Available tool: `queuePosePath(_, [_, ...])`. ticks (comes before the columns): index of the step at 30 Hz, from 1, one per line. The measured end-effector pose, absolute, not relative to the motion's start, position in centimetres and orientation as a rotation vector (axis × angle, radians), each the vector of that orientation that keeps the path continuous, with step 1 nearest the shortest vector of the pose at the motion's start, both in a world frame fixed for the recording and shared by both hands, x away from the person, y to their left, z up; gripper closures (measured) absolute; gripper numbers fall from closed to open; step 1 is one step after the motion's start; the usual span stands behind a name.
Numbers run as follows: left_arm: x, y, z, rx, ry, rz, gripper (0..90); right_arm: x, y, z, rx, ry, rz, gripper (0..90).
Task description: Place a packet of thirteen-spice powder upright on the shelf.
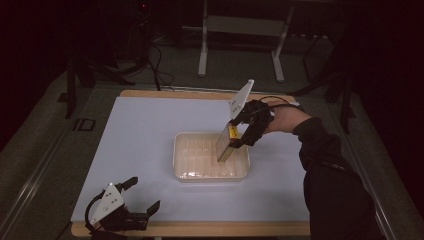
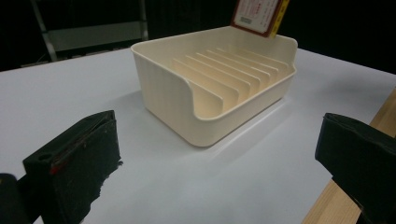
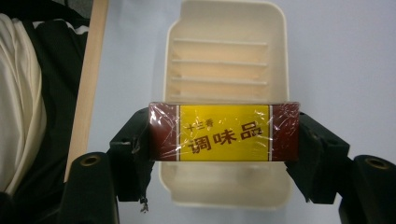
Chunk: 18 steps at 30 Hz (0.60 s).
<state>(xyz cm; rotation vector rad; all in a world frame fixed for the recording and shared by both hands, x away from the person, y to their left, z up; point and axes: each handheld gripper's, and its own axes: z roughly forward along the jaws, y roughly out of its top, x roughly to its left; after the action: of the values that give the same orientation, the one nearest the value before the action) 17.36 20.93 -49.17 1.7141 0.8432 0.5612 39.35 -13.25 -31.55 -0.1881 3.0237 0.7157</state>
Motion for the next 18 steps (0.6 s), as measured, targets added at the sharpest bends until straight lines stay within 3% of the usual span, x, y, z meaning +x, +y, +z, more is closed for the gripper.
queuePosePath(18, [17.3, 20.9, -49.2, 1.716, 0.835, 0.558, 0.1, 39.4, -9.3, -33.1, -0.26, 3.008, 0.895, 32.0])
